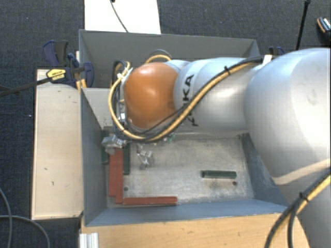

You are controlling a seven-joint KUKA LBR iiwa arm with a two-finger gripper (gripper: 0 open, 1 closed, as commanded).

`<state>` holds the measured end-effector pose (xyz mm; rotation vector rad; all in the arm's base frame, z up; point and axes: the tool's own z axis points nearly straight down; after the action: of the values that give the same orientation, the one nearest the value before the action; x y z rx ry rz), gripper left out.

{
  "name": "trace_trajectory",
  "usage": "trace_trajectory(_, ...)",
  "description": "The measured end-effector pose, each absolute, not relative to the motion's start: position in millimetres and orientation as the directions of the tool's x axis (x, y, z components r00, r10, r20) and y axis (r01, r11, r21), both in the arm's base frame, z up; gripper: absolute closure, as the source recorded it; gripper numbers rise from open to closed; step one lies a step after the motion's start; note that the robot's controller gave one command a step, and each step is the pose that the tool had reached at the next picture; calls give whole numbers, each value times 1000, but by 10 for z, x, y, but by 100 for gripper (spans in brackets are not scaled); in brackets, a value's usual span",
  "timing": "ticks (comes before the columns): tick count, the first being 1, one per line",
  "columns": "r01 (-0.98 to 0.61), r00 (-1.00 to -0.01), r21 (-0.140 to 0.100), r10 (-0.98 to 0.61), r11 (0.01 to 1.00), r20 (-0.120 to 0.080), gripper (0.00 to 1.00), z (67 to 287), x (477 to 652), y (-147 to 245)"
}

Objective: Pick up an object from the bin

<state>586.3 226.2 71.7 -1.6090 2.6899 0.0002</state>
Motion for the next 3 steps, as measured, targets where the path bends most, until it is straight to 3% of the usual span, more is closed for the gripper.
trace_trajectory(1, -879, -477, -2, -879, 477, -3, 100, 721, 5853, 2256)
trace_trajectory(2, -877, -481, 0, -877, 481, -2, 0, 712, 5846, 2259)
trace_trajectory(3, -934, -358, -6, -934, 358, 7, 0, 714, 5956, 2492)
